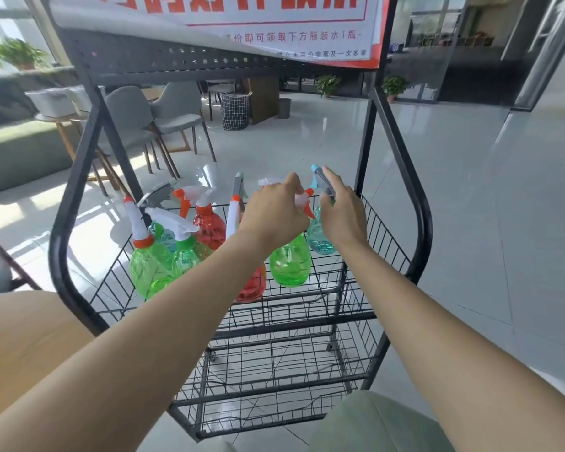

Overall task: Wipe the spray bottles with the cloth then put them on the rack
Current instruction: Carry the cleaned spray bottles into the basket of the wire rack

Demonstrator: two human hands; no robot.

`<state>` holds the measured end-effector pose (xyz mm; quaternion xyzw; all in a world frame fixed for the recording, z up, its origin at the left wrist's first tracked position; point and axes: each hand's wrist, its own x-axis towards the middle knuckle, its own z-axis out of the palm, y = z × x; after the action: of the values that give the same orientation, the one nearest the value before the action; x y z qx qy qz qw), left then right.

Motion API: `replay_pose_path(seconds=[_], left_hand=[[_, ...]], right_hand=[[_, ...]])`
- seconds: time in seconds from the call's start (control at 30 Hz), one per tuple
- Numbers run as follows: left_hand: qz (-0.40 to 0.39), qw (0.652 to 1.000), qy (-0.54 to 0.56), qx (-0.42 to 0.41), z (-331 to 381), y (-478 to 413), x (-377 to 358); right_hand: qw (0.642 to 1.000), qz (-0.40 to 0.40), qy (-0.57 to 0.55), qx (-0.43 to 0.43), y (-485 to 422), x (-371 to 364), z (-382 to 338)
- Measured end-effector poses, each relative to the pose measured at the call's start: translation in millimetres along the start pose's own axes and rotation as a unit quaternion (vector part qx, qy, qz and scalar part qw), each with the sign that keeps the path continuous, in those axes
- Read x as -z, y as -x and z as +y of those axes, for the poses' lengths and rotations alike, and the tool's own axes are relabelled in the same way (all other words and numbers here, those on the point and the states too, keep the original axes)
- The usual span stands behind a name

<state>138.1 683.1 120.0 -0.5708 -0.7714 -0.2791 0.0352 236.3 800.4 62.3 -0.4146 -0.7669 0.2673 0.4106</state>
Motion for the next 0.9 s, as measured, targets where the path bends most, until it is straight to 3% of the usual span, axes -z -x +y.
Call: replay_pose_path(seconds=[0.2, 0.5, 0.67, 0.9], left_hand=[[-0.002, 1.0, 0.005, -0.006, -1, 0, 0], [-0.004, 1.0, 0.02, -0.005, -4, -2, -2], [0.006, 1.0, 0.016, -0.008, -6, -3, -6], [0.014, 1.0, 0.018, -0.007, -4, -3, -6]], right_hand=[[0.989, 0.023, 0.121, 0.077, -2, -6, 10], [0.982, 0.026, 0.171, 0.07, -14, -22, 8], [0.986, -0.009, 0.141, 0.086, -16, -25, 7], [0.986, -0.107, 0.128, 0.028, -14, -1, -2]])
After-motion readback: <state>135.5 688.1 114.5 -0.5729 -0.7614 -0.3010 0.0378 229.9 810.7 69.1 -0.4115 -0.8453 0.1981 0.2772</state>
